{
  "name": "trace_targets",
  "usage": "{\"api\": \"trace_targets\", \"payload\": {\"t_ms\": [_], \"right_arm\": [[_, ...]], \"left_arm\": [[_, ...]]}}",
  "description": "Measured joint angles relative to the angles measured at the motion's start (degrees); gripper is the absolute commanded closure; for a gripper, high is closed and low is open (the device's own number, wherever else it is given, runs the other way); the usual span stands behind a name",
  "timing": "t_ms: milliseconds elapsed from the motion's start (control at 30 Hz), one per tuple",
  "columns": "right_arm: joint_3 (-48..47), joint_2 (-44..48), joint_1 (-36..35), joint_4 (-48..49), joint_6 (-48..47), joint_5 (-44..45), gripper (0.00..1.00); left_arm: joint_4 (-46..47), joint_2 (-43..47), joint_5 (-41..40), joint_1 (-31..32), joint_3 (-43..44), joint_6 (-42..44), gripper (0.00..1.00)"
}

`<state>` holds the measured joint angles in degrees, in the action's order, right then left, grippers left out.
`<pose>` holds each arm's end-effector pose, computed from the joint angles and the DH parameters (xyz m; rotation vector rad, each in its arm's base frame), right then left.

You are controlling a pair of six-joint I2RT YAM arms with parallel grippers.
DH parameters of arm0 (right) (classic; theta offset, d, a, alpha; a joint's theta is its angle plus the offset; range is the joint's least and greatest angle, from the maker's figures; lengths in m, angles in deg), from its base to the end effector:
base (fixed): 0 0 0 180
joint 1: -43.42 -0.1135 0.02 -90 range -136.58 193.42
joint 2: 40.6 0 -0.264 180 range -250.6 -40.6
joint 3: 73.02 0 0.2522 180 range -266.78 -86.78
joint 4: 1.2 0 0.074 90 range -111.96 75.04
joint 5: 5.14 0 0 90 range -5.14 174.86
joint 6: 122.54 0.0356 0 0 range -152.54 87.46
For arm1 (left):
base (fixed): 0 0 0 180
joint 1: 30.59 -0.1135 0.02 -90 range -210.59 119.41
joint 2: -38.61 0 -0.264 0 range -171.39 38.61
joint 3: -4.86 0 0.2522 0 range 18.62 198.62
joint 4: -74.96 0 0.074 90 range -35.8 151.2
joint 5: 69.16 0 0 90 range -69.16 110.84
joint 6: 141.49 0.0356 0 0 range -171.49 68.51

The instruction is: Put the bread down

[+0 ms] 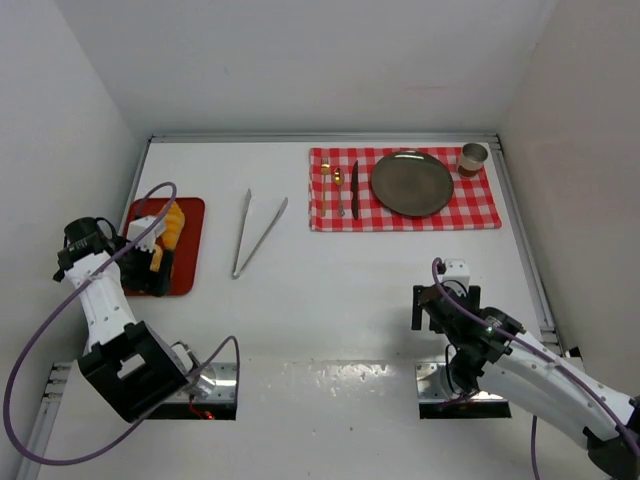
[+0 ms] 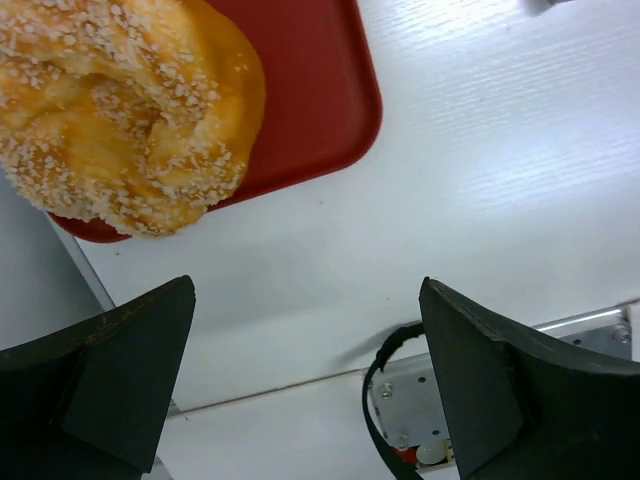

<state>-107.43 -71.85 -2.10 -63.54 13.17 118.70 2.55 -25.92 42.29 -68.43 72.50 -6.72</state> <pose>0.0836 0.0569 0.1754 0.2015 2.3567 -0.0372 0.1629 0.1101 0.2653 0.2495 2.6166 -0.0571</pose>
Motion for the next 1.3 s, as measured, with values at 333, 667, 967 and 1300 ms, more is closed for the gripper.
{"api": "trace_targets", "payload": {"t_ms": [333, 667, 967, 1300], "right_arm": [[0.33, -0.02, 0.00, -1.22, 1.90, 0.28, 0.00], [-1.14, -2.84, 0.00, -0.57, 1.90, 0.39, 0.00], [-2.75, -5.11, 0.00, -0.46, 1.90, 0.13, 0.00], [-4.22, -6.93, 0.00, -1.22, 1.57, 0.57, 0.00]], "left_arm": [[-4.66, -5.38, 5.55, 0.17, 36.00, -4.39, 0.00], [10.05, -12.72, -7.89, 43.91, 22.12, -18.99, 0.00], [17.84, -28.17, -15.08, 45.48, 13.25, -29.14, 0.00], [26.29, -37.40, -13.03, 48.92, 12.02, -30.58, 0.00]]}}
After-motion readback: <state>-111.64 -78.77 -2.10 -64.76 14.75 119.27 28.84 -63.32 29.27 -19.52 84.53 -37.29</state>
